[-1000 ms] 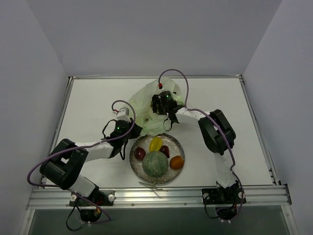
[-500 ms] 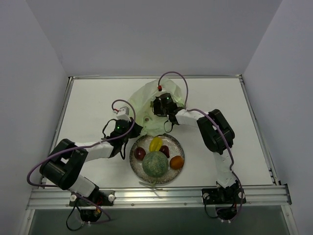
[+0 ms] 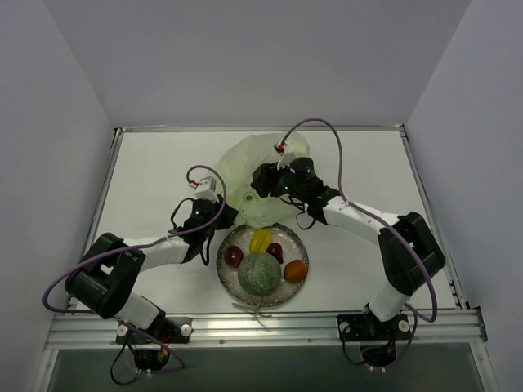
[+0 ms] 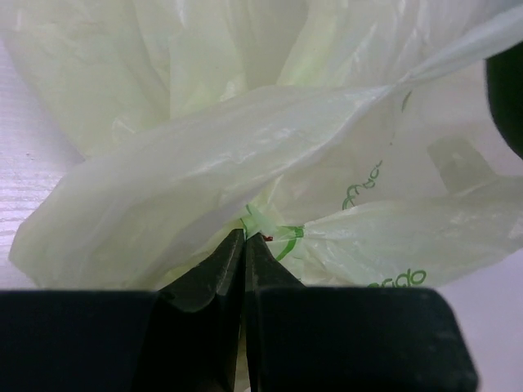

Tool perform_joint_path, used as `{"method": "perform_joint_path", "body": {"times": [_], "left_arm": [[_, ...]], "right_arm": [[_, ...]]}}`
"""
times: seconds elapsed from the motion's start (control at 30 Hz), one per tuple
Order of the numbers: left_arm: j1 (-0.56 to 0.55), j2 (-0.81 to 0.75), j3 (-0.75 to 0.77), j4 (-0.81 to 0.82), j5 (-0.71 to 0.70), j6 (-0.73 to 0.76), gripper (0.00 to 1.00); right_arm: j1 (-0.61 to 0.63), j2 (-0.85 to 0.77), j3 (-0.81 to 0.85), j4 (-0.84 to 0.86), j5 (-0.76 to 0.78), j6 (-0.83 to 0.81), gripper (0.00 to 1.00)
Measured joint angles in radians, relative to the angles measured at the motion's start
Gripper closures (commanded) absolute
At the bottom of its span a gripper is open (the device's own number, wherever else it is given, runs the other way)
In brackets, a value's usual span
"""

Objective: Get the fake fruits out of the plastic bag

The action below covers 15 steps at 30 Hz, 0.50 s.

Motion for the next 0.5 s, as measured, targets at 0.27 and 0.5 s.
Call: {"method": "perform_joint_path", "body": {"times": [0.27,0.5], "left_arm": [[0.026,-0.026,0.000,-0.011,-0.008,0.013,0.98],[0.032,-0.067,0.000,-0.013,-0.008,0.015,0.98]], "right_arm": [[0.042,-0.278,-0.187,-0.026,-0.028,0.044,0.59],[0.066,-0.444,-0.336,-0.122,-0.011,0.062,0.60]]}}
